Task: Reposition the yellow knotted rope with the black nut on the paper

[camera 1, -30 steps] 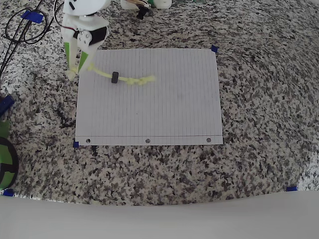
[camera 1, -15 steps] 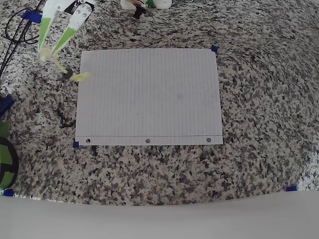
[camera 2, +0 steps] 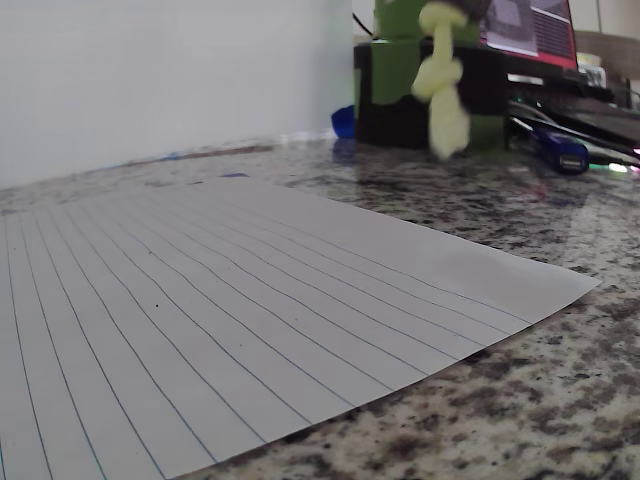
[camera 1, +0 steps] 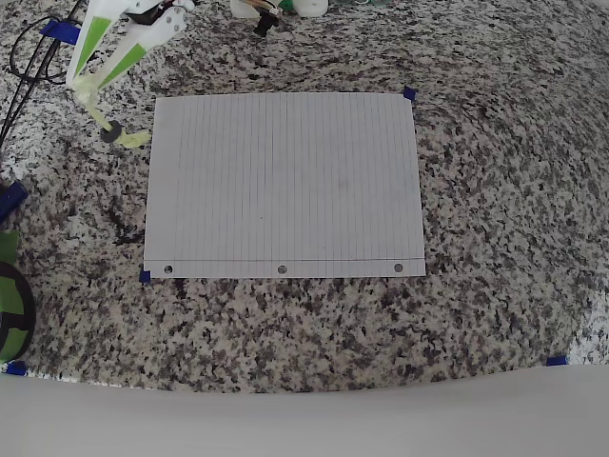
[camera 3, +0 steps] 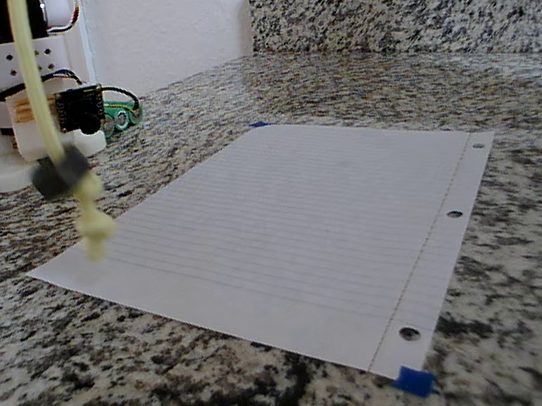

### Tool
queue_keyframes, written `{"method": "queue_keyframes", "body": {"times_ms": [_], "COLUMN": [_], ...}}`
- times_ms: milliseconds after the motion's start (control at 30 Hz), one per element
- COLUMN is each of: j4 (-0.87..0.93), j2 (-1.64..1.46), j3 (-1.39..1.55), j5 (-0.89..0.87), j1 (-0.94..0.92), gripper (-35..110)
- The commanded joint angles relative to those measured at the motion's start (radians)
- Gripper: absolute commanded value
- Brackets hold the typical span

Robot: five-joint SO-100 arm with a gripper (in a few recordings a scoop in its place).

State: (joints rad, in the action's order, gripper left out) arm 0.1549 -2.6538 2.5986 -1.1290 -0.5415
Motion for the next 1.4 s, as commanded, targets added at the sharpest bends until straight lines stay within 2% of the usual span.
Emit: {"method": "queue_keyframes", "body": {"times_ms": [0,300,600,767,1033,1367], "j4": [-0.009,0.075,0.021,0.043,0.255,0.449], "j2": [-0.087,-0.258,-0.069,-0.11,-0.397,-0.569], "j3": [-0.011,0.086,0.127,0.196,0.333,0.394], "j5": [-0.054,-0.129,-0.187,-0.175,-0.15,-0.123], "j1": [0.012,-0.035,-0.095,0.069,0.337,0.508], "gripper": [0,0,0,0,0,0]}}
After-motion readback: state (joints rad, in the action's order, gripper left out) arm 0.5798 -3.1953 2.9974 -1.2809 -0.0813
